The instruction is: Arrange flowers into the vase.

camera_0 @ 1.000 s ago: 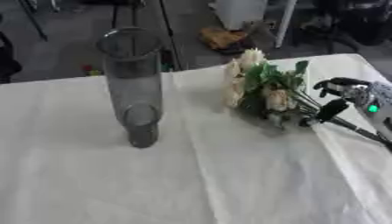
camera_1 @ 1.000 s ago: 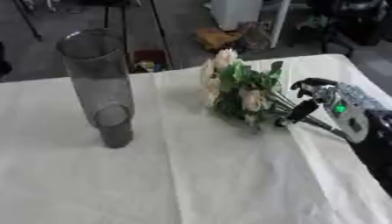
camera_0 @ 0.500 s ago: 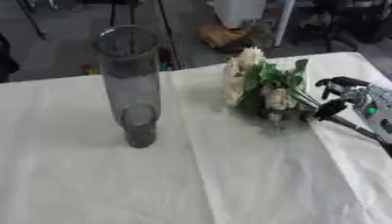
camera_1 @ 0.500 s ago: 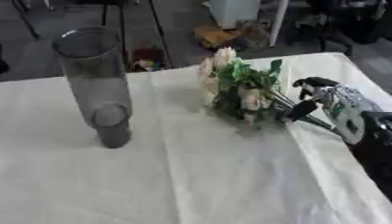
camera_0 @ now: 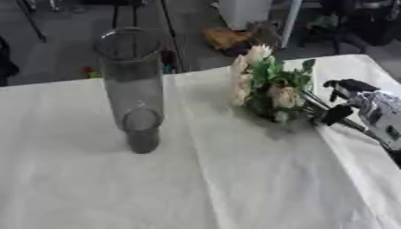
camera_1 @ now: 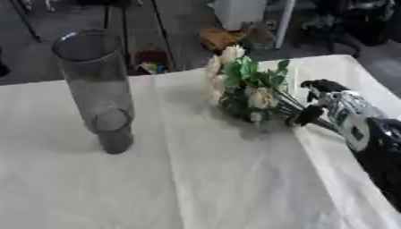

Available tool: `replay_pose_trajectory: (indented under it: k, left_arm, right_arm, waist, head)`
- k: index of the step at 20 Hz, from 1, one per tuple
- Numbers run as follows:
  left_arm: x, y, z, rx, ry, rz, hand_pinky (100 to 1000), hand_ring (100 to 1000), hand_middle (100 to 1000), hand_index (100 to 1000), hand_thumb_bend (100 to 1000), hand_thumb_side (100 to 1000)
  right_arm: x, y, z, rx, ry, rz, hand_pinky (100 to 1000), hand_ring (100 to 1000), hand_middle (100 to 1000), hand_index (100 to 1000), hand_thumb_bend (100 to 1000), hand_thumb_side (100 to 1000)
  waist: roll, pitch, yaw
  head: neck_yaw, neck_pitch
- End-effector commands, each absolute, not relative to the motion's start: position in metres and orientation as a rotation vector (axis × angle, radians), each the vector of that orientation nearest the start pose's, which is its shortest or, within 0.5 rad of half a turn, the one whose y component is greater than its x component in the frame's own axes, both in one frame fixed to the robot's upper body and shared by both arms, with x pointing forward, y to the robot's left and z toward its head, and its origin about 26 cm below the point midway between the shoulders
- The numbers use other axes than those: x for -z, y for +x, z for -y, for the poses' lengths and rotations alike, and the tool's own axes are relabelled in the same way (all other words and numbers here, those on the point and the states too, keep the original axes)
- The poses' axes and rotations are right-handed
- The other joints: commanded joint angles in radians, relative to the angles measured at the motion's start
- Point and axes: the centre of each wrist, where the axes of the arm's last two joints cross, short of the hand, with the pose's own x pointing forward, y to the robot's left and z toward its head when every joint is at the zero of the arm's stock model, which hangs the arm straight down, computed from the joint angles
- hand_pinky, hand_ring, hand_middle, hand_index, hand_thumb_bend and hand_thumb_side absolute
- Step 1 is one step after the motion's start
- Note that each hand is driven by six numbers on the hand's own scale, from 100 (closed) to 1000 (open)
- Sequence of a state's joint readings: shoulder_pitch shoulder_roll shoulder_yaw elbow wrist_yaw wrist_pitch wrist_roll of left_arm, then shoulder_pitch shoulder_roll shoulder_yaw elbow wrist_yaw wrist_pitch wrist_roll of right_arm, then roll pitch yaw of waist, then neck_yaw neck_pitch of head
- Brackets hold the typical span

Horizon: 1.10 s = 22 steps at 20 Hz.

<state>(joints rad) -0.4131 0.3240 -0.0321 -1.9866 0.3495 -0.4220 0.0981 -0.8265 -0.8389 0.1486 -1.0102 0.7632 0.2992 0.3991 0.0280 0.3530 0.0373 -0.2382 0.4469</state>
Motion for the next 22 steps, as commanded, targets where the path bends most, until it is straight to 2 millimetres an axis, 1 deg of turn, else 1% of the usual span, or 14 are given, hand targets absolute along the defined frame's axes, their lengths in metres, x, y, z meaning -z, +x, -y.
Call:
replay_pose_trajectory:
  k: [1,3,4,6,7,8,10,12,13,18,19,20,21,22]
  left_arm:
    - [-0.2337,0.3075,-0.2398,-0.114,0.443,-3.469,841,806,863,924,100,849]
    - [-0.2338,0.3075,-0.2396,-0.116,0.443,-3.469,841,806,863,924,100,849]
    - [-0.2338,0.3075,-0.2395,-0.116,0.444,-3.468,841,806,863,924,100,849]
    - [-0.2338,0.3076,-0.2394,-0.116,0.444,-3.469,842,806,863,924,100,849]
    - [-0.2338,0.3075,-0.2394,-0.117,0.444,-3.469,841,805,863,924,100,849]
    - [-0.2337,0.3075,-0.2395,-0.117,0.443,-3.469,842,805,863,924,100,848]
    - [-0.2336,0.3075,-0.2399,-0.115,0.440,-3.469,842,805,863,924,100,849]
    - [-0.2335,0.3075,-0.2397,-0.118,0.440,-3.469,842,805,863,923,100,848]
    - [-0.2337,0.3075,-0.2396,-0.120,0.441,-3.468,842,805,863,923,100,848]
    - [-0.2340,0.3076,-0.2396,-0.122,0.442,-3.467,842,805,863,923,100,849]
    - [-0.2343,0.3076,-0.2394,-0.125,0.442,-3.466,842,805,863,922,100,848]
    - [-0.2346,0.3076,-0.2393,-0.127,0.443,-3.464,842,805,863,922,100,848]
    - [-0.2347,0.3077,-0.2393,-0.128,0.443,-3.464,842,805,863,922,100,848]
    - [-0.2348,0.3077,-0.2394,-0.127,0.443,-3.464,842,805,863,922,100,848]
  right_arm:
    - [-0.2679,0.4212,0.4319,-0.919,-1.237,0.970,686,810,599,1000,352,333]
    - [-0.2682,0.4192,0.4331,-0.911,-1.242,0.987,627,760,584,1000,305,342]
    - [-0.2683,0.4183,0.4335,-0.908,-1.242,0.996,577,725,567,1000,273,345]
    - [-0.2680,0.4175,0.4337,-0.904,-1.235,1.009,555,696,552,1000,238,344]
    - [-0.2678,0.4173,0.4336,-0.903,-1.230,1.014,539,669,542,1000,220,338]
    - [-0.2676,0.4171,0.4336,-0.903,-1.225,1.018,516,615,527,1000,201,326]
    - [-0.2675,0.4169,0.4334,-0.907,-1.218,1.026,497,567,503,1000,178,328]
    - [-0.2678,0.4167,0.4332,-0.907,-1.217,1.034,481,558,466,1000,144,332]
    - [-0.2677,0.4166,0.4331,-0.907,-1.218,1.038,472,551,461,1000,128,337]
    - [-0.2673,0.4163,0.4332,-0.906,-1.218,1.046,470,549,460,1000,122,338]
    - [-0.2679,0.4160,0.4325,-0.909,-1.222,1.053,461,544,364,1000,100,489]
    - [-0.2680,0.4154,0.4320,-0.912,-1.228,1.062,461,544,359,1000,100,503]
    - [-0.2674,0.4149,0.4316,-0.916,-1.235,1.066,463,525,304,1000,100,611]
    - [-0.2665,0.4146,0.4312,-0.923,-1.240,1.067,465,520,284,1000,100,637]
  waist:
    - [-0.003,-0.017,-0.001]
    - [-0.002,-0.016,-0.001]
    - [-0.002,-0.016,-0.001]
    - [-0.003,-0.015,-0.001]
    - [-0.002,-0.015,0.000]
    - [-0.002,-0.015,0.000]
    - [-0.002,-0.015,0.000]
    - [-0.001,-0.015,-0.001]
    - [-0.001,-0.015,-0.001]
    - [-0.001,-0.014,-0.003]
    - [-0.002,-0.014,-0.004]
    - [-0.002,-0.013,-0.005]
    - [-0.002,-0.013,-0.004]
    - [-0.002,-0.013,-0.004]
  head:
    - [0.001,-0.004]
    - [0.002,-0.005]
    - [0.002,-0.005]
    - [0.003,-0.005]
    - [0.004,-0.006]
    - [0.005,-0.006]
    - [0.008,-0.004]
    - [0.010,-0.002]
    - [0.012,-0.001]
    - [0.014,0.000]
    - [0.016,-0.002]
    - [0.016,-0.003]
    - [0.017,-0.003]
    - [0.017,-0.004]
